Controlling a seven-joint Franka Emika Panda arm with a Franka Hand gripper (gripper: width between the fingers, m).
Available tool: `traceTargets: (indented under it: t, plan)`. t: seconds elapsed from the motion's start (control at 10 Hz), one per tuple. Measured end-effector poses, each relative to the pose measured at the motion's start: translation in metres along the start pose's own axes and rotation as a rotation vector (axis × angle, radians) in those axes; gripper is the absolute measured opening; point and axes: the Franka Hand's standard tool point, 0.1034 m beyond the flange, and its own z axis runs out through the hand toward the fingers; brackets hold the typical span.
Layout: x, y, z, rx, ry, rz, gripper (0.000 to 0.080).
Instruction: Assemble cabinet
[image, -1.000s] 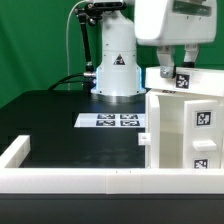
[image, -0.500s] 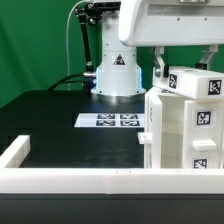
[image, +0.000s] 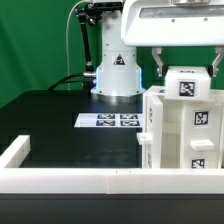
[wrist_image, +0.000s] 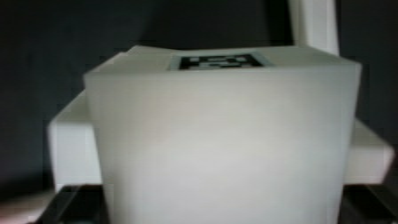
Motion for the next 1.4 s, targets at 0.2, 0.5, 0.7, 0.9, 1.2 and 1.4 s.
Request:
traceTargets:
  t: [0.2,0.5,0.7,0.9,1.2,1.4]
  plan:
    - [-0.007,-0.007,0.0,0.034,0.028,0.32,0.0561]
    - [-0.013,-0.015,0.001,0.063,0.01,0.652,0.0563]
    - [-0.014,-0.022,0.001,0.098,-0.024,0.889,0.0563]
    - [-0.017,-0.025,0.001,0.105,-0.043,1.023,0.0575]
    - [-0.006,-0.022,-0.007,0.131,-0.054,0.943,0.0796]
    - [-0.005,-0.022,-0.018,0.148,-0.065,0.936,0.0797]
